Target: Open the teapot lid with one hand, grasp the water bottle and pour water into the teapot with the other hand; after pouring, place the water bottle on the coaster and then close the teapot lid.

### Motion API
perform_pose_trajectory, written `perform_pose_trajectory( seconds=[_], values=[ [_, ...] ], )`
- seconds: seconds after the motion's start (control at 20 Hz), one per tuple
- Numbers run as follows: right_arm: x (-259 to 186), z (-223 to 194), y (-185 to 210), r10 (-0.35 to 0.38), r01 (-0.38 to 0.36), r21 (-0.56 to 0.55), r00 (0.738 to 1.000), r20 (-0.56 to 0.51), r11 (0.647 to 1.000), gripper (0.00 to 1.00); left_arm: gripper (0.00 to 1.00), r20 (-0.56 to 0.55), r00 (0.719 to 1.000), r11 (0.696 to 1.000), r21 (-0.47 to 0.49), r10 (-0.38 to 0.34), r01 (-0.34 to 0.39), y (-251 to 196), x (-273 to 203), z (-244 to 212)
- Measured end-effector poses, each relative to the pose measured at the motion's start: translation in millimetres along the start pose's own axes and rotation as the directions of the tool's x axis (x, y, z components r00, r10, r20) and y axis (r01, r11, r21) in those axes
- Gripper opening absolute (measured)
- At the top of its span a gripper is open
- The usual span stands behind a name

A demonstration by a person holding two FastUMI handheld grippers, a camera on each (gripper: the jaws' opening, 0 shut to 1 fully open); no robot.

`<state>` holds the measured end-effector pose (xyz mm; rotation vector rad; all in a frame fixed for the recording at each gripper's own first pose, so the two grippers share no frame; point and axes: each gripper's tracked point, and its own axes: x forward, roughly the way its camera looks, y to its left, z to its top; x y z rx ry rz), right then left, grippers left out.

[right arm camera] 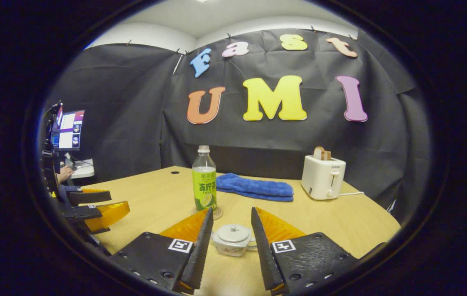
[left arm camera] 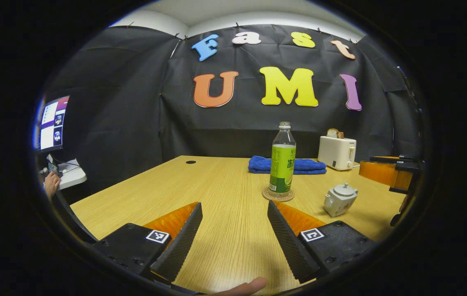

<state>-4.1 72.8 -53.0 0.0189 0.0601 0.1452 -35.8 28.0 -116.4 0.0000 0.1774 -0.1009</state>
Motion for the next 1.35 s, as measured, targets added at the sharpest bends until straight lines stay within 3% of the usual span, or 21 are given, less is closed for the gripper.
perform_pose_trajectory(
  seconds=[0.1,0.2,0.25,0.3,0.35,0.4,0.8,1.35],
  values=[
    [-23,5,-6,-0.030,0.030,-0.009,0.999,0.029,0.999,0.55,1.00,0.027,1.000,1.000,0.016,-0.002,0.002,-1,-16,8],
    [-48,8,-10,-0.049,0.050,-0.007,0.998,0.049,0.999,0.63,1.00,0.050,0.999,1.000,0.019,-0.016,0.015,-7,-31,13],
    [-61,9,-13,-0.056,0.056,-0.002,0.997,0.059,0.998,0.78,0.99,0.057,0.998,1.000,0.020,-0.024,0.023,-10,-40,14],
    [-74,10,-16,-0.069,0.069,0.004,0.995,0.065,0.998,0.81,0.99,0.064,0.998,0.999,0.023,-0.026,0.025,-14,-47,15],
    [-86,9,-22,-0.089,0.089,0.010,0.993,0.071,0.996,0.95,0.99,0.071,0.997,0.999,0.028,-0.026,0.024,-16,-54,17],
    [-97,11,-27,-0.113,0.111,0.018,0.990,0.080,0.994,0.98,0.99,0.079,0.996,0.999,0.034,-0.031,0.028,-19,-62,18],
    [-155,22,-45,-0.217,0.212,0.048,0.968,0.126,0.976,0.96,0.99,0.109,0.994,1.000,0.024,0.009,-0.012,-19,-96,25],
    [-161,9,-51,-0.233,0.226,0.083,0.968,0.093,0.971,0.97,0.99,0.092,0.996,1.000,-0.002,0.007,-0.006,-29,-99,17]
  ],
)
